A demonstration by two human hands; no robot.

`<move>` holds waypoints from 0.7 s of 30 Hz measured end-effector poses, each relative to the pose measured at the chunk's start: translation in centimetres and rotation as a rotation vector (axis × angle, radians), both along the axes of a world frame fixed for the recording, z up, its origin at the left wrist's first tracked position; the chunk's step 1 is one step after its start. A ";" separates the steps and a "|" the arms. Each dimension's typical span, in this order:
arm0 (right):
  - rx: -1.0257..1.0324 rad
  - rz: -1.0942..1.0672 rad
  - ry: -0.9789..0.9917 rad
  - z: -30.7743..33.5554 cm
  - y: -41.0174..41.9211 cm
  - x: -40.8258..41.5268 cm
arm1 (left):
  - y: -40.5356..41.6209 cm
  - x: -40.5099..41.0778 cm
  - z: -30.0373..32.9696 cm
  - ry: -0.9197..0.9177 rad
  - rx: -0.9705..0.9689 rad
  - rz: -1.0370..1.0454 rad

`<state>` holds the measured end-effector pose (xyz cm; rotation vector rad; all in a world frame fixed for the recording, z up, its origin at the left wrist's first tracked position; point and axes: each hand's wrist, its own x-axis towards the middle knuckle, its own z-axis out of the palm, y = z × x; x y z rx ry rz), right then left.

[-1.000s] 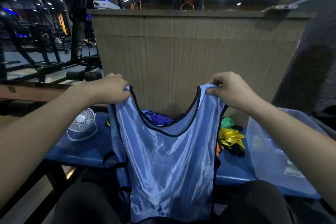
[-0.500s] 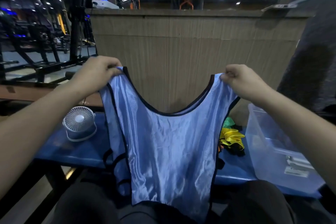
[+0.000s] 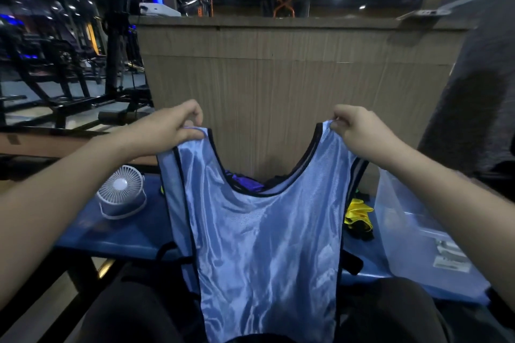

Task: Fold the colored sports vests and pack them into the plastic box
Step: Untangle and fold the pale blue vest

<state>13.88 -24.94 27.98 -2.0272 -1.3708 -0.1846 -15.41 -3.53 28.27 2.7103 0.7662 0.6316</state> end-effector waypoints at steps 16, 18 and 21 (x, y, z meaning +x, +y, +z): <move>-0.063 0.032 -0.041 0.2 0.5 -2.1 | -0.2 0.2 -0.7 0.261 -0.153 -0.228; -0.064 0.018 -0.032 0.3 0.4 -1.7 | -0.2 0.0 -0.9 0.292 -0.098 -0.232; -0.044 -0.013 -0.025 0.8 0.1 -0.9 | 0.3 -0.2 -0.5 0.313 -0.055 -0.249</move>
